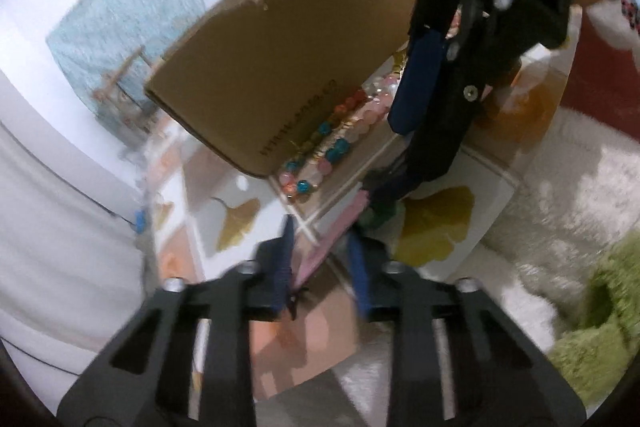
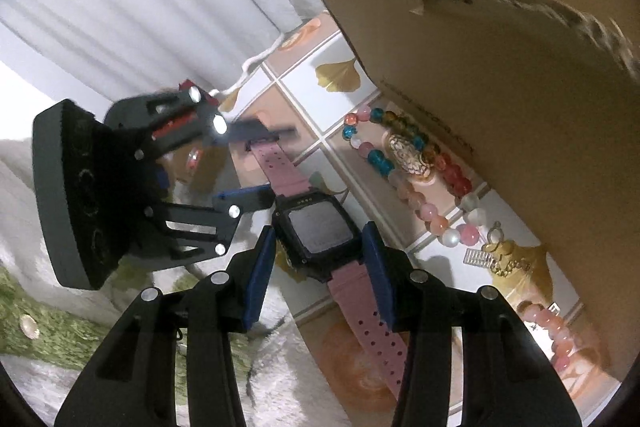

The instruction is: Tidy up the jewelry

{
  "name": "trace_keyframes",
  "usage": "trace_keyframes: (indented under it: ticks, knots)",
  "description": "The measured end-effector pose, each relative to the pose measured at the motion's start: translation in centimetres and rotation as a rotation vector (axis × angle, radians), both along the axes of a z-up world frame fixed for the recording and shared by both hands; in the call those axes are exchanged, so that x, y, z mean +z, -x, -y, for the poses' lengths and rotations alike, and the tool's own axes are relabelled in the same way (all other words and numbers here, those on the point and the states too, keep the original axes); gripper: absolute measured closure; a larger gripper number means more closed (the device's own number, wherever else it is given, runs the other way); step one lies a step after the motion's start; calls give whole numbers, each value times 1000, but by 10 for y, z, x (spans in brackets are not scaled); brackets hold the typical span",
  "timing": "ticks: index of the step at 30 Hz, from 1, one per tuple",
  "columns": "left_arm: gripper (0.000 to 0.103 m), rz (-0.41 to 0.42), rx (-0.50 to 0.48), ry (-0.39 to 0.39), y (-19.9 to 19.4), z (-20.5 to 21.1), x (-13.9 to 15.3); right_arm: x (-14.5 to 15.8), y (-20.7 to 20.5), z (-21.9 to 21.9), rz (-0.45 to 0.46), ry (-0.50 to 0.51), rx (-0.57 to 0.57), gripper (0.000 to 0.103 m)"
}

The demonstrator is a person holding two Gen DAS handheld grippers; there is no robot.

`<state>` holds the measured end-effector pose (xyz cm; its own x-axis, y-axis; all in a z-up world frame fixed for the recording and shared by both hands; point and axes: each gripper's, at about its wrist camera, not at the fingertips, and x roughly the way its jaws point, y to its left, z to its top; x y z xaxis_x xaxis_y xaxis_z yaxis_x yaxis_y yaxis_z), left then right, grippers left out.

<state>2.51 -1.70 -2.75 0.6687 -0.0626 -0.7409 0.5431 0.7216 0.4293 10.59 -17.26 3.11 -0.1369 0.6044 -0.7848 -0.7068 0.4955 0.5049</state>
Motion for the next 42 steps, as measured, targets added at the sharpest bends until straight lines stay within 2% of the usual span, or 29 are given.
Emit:
trace_keyframes:
  ticks: [4,9,13,18,19,20,23,24,26,28,30,32,34,37,39,42]
  knots:
    - [92,-97,29,127,-12,-10,13,-4,2,11,-40,-14,-41,59]
    - [95,-291,94,350,-33,-33,22,-10,6,33,-70,-29,-120,58]
    - [96,-403,144,468,-49,-50,21,-7,11,49,-24,-26,-170,58]
    - [96,-587,216,633,-64,-68,12,-5,15,51,39,-4,-194,59]
    - [96,-614,226,666,-66,-72,12,-5,16,50,53,6,-193,63]
    - [96,-649,236,706,-68,-76,11,-4,16,51,63,16,-190,81]
    - [95,-727,252,806,-76,-88,10,-4,13,54,29,-6,-204,92]
    - [95,-758,259,845,-79,-92,9,-2,11,57,8,-19,-211,93]
    - [95,-798,276,886,-81,-97,7,0,8,63,-43,-46,-225,94]
    - [95,-826,296,918,-83,-102,4,-1,4,68,-129,-78,-252,94]
    - [95,-856,320,948,-85,-107,0,-9,-2,73,-268,-125,-286,95]
    - [94,-868,331,966,-85,-112,1,-16,-4,78,-368,-163,-312,97]
    - [90,-874,336,984,-85,-118,3,-20,-6,81,-422,-174,-340,97]
    - [89,-866,350,981,-85,-120,4,-19,-4,81,-328,-73,-376,97]
    - [89,-830,359,953,-85,-119,6,-15,0,81,-284,-60,-380,97]
    - [89,-749,351,893,-85,-115,12,-2,9,75,-141,4,-384,97]
